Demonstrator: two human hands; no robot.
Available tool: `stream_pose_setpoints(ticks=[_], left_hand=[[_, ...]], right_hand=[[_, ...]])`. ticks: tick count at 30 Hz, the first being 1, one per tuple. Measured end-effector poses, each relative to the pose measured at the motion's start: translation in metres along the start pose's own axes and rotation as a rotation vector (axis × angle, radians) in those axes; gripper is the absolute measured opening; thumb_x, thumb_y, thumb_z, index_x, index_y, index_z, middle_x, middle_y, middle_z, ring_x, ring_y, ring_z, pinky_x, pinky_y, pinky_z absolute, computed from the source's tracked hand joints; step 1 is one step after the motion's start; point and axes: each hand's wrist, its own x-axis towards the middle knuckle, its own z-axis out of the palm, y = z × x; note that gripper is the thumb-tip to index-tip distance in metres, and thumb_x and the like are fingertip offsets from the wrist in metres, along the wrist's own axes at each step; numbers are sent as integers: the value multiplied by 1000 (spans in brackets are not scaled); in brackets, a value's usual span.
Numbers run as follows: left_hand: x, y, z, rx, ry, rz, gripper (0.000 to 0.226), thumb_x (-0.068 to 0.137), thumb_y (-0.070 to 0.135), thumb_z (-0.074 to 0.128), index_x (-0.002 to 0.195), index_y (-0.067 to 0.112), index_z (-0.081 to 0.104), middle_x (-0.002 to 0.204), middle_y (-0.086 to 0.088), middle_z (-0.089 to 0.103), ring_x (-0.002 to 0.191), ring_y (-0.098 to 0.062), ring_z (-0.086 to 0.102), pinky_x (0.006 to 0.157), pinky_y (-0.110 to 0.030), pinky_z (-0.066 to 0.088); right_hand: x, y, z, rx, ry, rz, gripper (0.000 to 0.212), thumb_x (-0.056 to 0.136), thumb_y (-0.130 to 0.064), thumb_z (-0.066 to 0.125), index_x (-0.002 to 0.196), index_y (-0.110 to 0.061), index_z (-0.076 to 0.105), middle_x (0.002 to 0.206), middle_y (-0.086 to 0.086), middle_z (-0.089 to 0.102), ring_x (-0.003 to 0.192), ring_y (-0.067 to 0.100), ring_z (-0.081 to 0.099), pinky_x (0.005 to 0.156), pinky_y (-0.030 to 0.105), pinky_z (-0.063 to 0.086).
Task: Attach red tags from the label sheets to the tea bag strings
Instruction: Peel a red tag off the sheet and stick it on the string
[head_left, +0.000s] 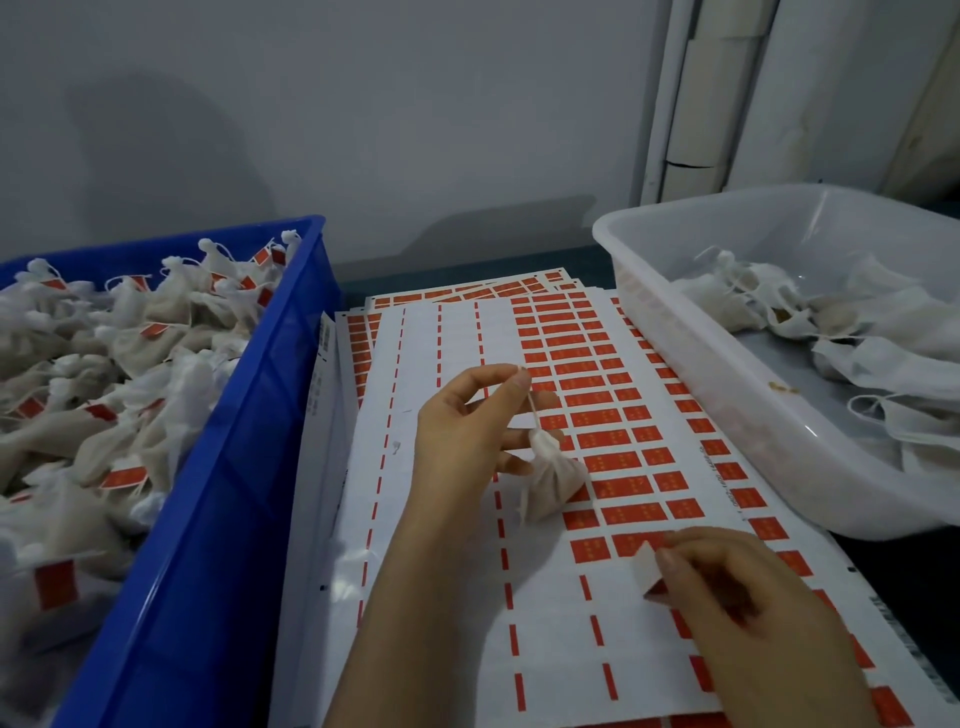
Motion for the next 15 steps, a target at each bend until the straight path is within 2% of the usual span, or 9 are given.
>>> stream_pose_setpoints(ticks=[3,5,8,10,12,14,15], left_hand=[[-1,0,1,-7,0,6,5,86,30,65,91,28,65,94,4,73,66,-14,71,47,-18,49],[-1,0,1,-10,2,8,5,86,31,64,91,28,65,93,5,73,68,-15,71,47,-18,49],[-1,0,1,-9,11,12,6,87,33,63,90,28,65,86,8,74,67,-15,71,45,-18,48],[-1,1,2,-6,-1,20,6,87,33,62,89,29,65,80,12,74,65,-14,71,45,-17,48],[-2,0,3,-1,-4,30,5,87,33,62,87,29,66,78,14,73,63,-13,71,45,-17,48],[-2,-1,3,-12,4,41,7,87,33,63,87,28,67,79,15,73,64,-13,71,47,-17,49],[-1,-2,3,-18,3,47,9,86,33,63,88,26,68,82,14,73,67,-13,71,49,-17,50]], right_hand=[[3,-9,-17,160,-2,88,7,77,-27,64,74,-24,58,82,-19,56,71,-1,54,57,13,35],[3,-18,-27,264,19,116,17,68,-40,60,73,-24,59,76,-13,63,68,8,61,52,20,42],[6,-38,-40,308,58,-33,41,47,-57,50,71,-26,62,60,-8,66,53,9,64,51,24,46],[12,-56,-44,318,57,-165,44,49,-62,45,80,-36,63,59,-8,66,55,6,64,57,26,47],[28,-75,-41,265,51,-282,38,54,-65,42,84,-50,58,64,-20,66,59,-4,63,56,19,45],[51,-91,-32,233,19,-376,31,60,-63,46,80,-44,60,71,-36,61,66,-14,60,49,10,47],[66,-95,-25,260,-3,-393,23,65,-57,51,78,-42,60,74,-39,60,70,-17,59,49,7,48]])
